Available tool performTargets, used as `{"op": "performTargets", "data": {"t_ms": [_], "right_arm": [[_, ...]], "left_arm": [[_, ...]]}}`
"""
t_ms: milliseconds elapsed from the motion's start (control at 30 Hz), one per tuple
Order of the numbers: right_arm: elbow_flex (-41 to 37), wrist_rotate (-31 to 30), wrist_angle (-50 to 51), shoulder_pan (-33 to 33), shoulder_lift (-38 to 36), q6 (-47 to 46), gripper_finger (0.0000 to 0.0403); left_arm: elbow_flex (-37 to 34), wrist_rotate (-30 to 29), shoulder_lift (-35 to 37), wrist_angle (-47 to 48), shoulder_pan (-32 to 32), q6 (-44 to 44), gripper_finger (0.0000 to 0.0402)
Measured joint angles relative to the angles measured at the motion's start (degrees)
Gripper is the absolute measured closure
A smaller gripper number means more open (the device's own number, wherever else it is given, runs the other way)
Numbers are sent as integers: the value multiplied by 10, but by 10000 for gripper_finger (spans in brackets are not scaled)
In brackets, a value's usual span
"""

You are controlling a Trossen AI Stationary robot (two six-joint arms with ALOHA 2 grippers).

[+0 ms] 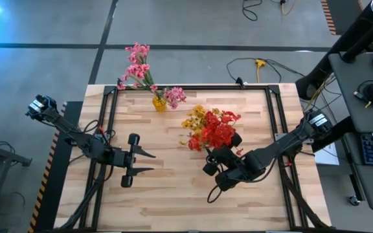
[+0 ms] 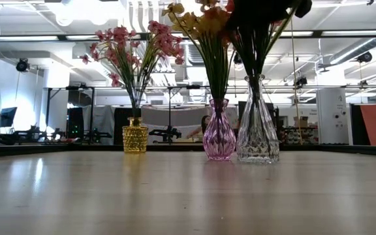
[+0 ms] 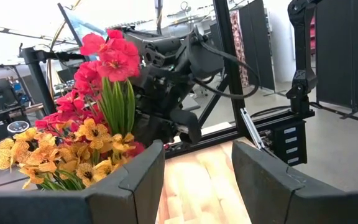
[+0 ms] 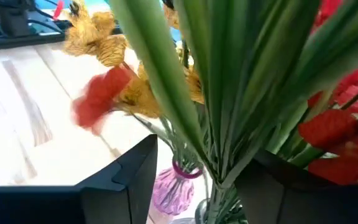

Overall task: Sort flowers into vase by color
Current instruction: Put the red flowers into the transparent vase

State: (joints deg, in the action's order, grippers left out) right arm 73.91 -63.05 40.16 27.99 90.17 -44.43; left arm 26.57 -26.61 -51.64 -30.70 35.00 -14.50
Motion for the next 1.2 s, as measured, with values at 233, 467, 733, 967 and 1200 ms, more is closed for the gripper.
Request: {"op": "performTargets", "data": {"t_ms": [233, 467, 733, 967, 1200], "right_arm": [[11, 7, 2, 5, 0, 5, 209], [23, 7, 6, 12, 0, 11, 209], [47, 6, 34, 15, -1, 11, 209], [60, 4, 47, 15, -1, 12, 209], [84, 0, 69, 19, -1, 15, 212]], "left_arm": [[0, 0, 0, 1, 0, 0, 231], [0, -11, 0, 3, 0, 0, 231], [0, -25, 0, 7, 0, 2, 231], [0, -26, 0, 8, 0, 2, 231], [0, -26, 0, 12, 0, 2, 231]]}}
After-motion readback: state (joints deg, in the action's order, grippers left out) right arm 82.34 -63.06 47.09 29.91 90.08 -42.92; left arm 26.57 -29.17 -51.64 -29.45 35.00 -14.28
